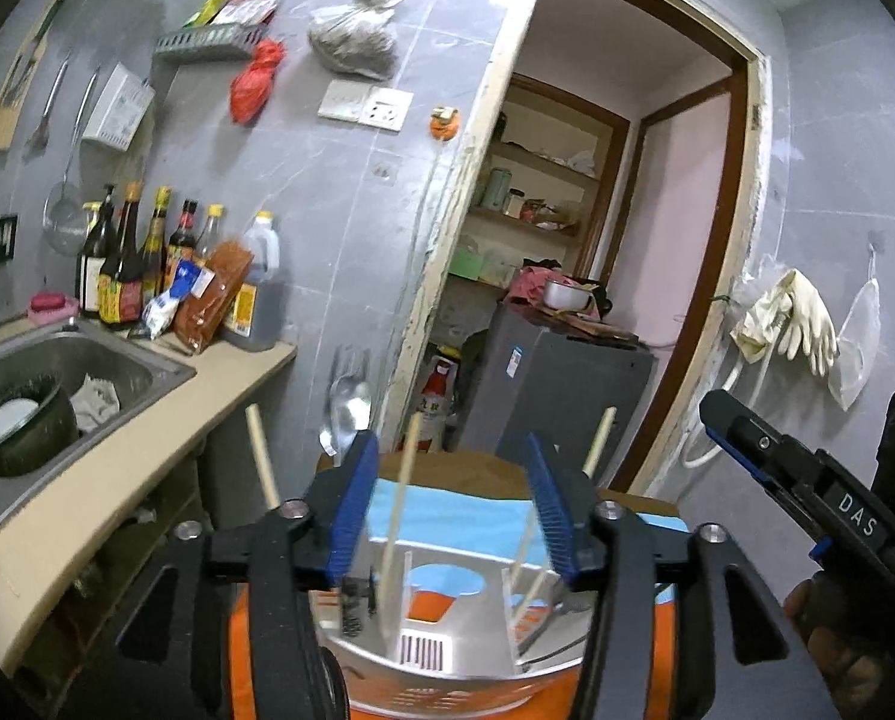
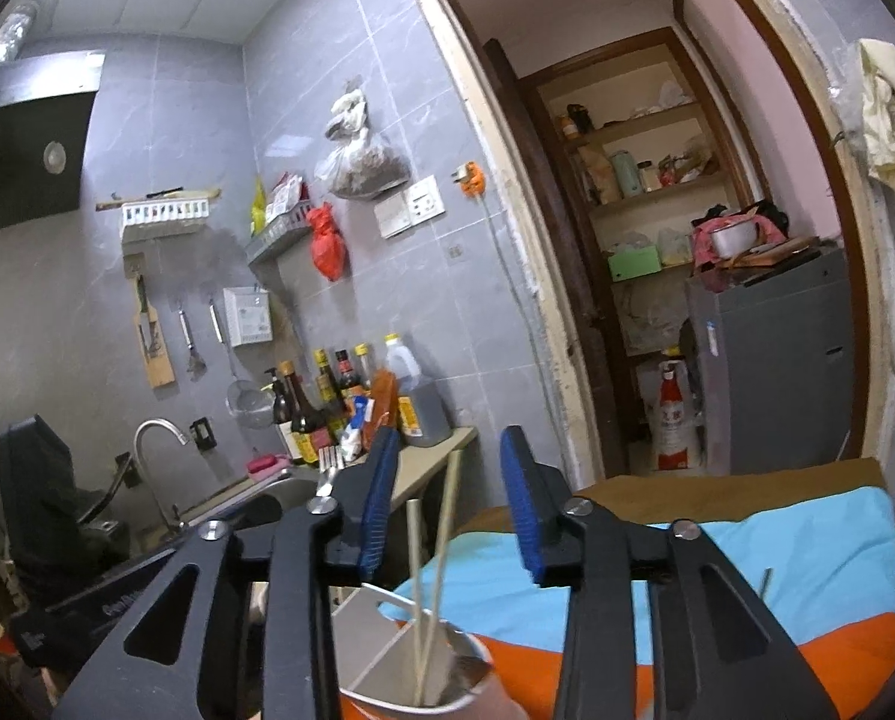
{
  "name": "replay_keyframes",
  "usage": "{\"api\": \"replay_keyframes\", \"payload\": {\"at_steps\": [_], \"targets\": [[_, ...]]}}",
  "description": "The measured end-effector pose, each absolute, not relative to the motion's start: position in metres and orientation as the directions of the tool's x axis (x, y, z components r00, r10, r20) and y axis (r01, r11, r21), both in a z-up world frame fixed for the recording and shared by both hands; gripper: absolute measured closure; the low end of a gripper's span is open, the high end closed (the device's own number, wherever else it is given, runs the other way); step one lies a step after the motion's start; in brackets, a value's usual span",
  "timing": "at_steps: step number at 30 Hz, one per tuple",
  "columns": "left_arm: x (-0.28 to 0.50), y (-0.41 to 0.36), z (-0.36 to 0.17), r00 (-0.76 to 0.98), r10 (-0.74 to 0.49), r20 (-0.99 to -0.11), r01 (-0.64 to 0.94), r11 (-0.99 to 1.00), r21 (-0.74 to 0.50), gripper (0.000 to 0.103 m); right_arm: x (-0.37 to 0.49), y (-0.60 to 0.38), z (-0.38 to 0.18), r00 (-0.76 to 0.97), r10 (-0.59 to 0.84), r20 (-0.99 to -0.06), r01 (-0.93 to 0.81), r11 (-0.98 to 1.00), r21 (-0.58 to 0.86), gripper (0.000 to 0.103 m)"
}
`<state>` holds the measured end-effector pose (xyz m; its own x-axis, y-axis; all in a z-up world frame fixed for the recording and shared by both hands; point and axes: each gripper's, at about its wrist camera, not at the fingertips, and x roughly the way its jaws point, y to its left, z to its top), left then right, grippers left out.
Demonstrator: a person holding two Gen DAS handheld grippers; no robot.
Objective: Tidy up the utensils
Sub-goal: 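Lift the knife and chopstick, carry both into the white caddy and release, then move both open tools back over the silver spoon and gold spoon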
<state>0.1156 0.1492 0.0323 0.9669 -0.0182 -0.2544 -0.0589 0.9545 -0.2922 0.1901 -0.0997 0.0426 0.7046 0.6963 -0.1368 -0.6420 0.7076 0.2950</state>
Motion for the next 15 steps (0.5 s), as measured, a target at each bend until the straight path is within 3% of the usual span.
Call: {"api": "replay_keyframes", "payload": {"at_steps": [10,15], "targets": [[0.120,0.082,0.056,0.969,-0.002,-0.246,-0.054,0.974,-0.221,0.009,0.196,-0.171,0.050,0.770,0.616,-0.166,-0.564,0.779,0.275,0.024],[0.124,0.039,0.055,0.970,-0.009,-0.242,-0.034,0.985,-0.171,0.008,0.203,-0.210,0.047,0.791,0.582,-0.189,-0.531,0.807,0.258,0.015]]}}
